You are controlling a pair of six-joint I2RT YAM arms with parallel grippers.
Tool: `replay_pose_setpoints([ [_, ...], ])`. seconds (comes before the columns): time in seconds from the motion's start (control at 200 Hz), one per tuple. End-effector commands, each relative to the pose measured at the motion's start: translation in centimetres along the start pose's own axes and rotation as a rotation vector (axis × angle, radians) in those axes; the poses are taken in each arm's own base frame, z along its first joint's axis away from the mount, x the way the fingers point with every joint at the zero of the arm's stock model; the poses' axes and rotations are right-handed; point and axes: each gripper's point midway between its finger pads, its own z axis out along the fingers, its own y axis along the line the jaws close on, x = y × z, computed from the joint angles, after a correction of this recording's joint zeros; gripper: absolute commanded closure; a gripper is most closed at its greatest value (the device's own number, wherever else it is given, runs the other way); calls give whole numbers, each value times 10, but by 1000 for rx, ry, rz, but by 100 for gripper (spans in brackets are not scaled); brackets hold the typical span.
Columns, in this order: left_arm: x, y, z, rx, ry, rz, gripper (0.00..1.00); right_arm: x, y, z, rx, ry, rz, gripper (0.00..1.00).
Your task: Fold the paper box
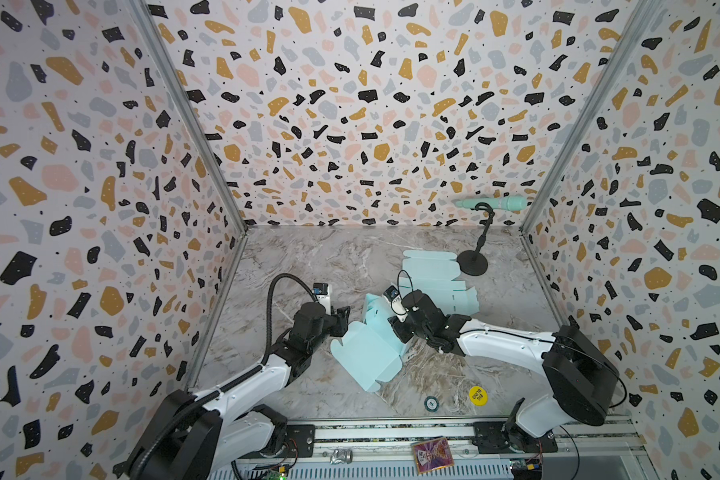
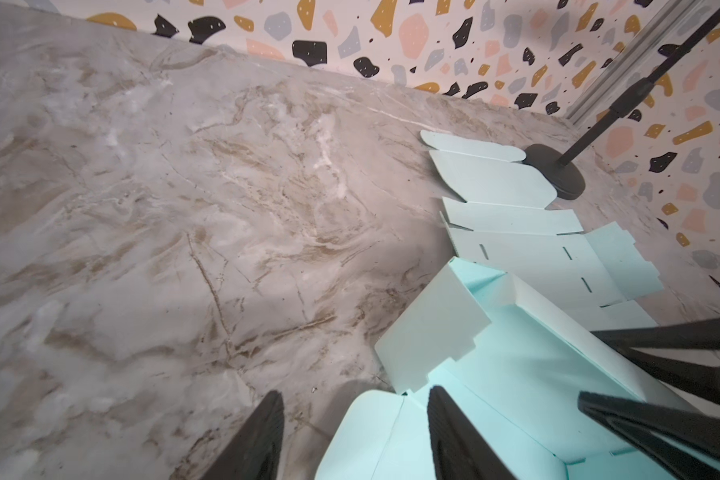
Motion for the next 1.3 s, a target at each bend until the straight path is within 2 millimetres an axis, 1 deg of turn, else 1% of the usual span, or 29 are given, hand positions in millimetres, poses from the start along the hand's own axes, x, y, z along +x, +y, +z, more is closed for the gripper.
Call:
replay_pose_setpoints([
  [0.0, -20, -15, 8, 90, -60, 2, 44, 10, -8, 4, 99, 64, -113, 64],
  [0.14, -5, -8, 17, 78, -24, 1, 44, 8, -11, 4, 135, 60, -196, 67],
  [0.21, -1, -2, 19, 71, -29, -2, 44, 7, -11, 4, 136, 63, -256, 69],
  [0.38, -3, 9, 24, 72, -46, 3, 44, 2, -12, 0, 136, 44, -359, 71],
  [0.491, -7, 17, 29, 75, -67, -4, 44, 3, -11, -3, 142, 44, -433, 72],
  [0.556, -8, 12, 33, 114, -65, 9, 44, 1, -10, -4, 155, 36, -462, 72],
  [0.631, -4, 7, 39, 149, -45, 17, 44, -1, -7, -6, 182, 17, -501, 72],
  [0.766, 14, 3, 46, 193, 1, 9, 44, -3, 0, -5, 247, -1, -590, 73],
  [0.821, 18, -2, 48, 222, 12, -3, 45, -4, 0, -5, 268, -4, -612, 72],
  [0.986, 30, -15, 35, 274, 9, -21, 44, -5, 3, -2, 289, -4, -651, 72],
  [1.096, 39, -30, 25, 301, 20, -8, 44, -4, 2, -1, 297, -4, -665, 73],
  [1.236, 47, -35, 11, 308, 12, -9, 44, 0, 4, 2, 291, -3, -674, 74],
  [1.292, 50, -37, 8, 317, 20, -8, 45, 2, 5, 3, 288, -3, -676, 74],
])
